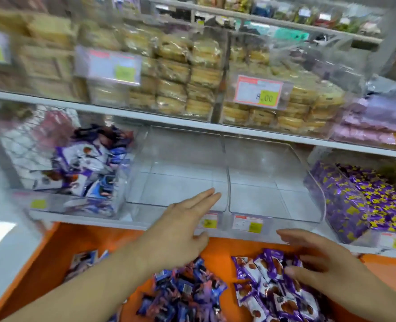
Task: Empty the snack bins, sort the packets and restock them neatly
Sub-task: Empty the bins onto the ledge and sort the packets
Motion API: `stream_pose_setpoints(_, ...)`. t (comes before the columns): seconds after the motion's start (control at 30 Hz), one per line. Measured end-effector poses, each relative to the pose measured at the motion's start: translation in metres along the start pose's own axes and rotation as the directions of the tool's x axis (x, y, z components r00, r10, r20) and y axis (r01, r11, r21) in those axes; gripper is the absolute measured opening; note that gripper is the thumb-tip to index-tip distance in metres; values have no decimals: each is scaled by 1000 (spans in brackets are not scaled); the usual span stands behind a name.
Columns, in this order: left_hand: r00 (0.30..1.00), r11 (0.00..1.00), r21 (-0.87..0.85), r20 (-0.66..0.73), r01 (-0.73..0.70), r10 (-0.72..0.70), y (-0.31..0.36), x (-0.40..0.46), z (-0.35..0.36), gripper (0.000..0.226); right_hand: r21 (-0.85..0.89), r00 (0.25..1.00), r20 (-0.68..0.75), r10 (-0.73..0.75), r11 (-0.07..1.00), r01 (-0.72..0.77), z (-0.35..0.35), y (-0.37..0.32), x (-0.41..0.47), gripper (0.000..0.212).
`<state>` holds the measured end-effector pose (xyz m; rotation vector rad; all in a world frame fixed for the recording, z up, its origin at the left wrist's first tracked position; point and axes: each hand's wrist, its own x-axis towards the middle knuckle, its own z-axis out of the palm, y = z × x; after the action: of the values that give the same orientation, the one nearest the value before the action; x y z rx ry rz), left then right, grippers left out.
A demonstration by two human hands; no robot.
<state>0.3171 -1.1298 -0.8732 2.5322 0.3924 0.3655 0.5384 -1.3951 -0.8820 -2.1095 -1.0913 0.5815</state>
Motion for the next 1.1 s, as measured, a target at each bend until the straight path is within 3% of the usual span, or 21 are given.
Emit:
stream_pose_setpoints(0.07,999,1000,-13,35,-4,4,-9,-11,-2,78,16,999,20,-50,999,50,11,-34,5,61)
stream_pose_setpoints(0.37,956,971,10,-180,239,-233,-102,-75,-93,65,8,957,110,-268,963,269,115,-168,68,56)
stream_pose_setpoints(0.5,880,910,61,-289,410,-377,-160,-98,-129,68,-61,908,167,-384,915,398,171,-239,115,60)
stream_pose_setpoints(0.63,802,842,39,-331,539,-498,-206,-106,-145,77,-174,839,259,-479,831,528,231,-299,188,80)
stream_pose_setpoints(0.7,778,808,58,-319,586,-541,-221,-110,-142,81,-205,844,316,-434,837,507,258,-320,225,93)
stream_pose_setpoints(0.8,742,768,61,-315,638,-592,-238,-118,-138,78,-259,886,393,-247,895,364,294,-339,268,112)
stream_pose_setpoints(0.9,732,767,-3,-297,642,-614,-248,-122,-136,67,-347,889,437,-136,887,306,319,-344,289,118)
stream_pose_setpoints(1.1,761,798,19,-317,602,-566,-253,-120,-138,52,-448,908,361,-210,815,367,338,-331,299,103)
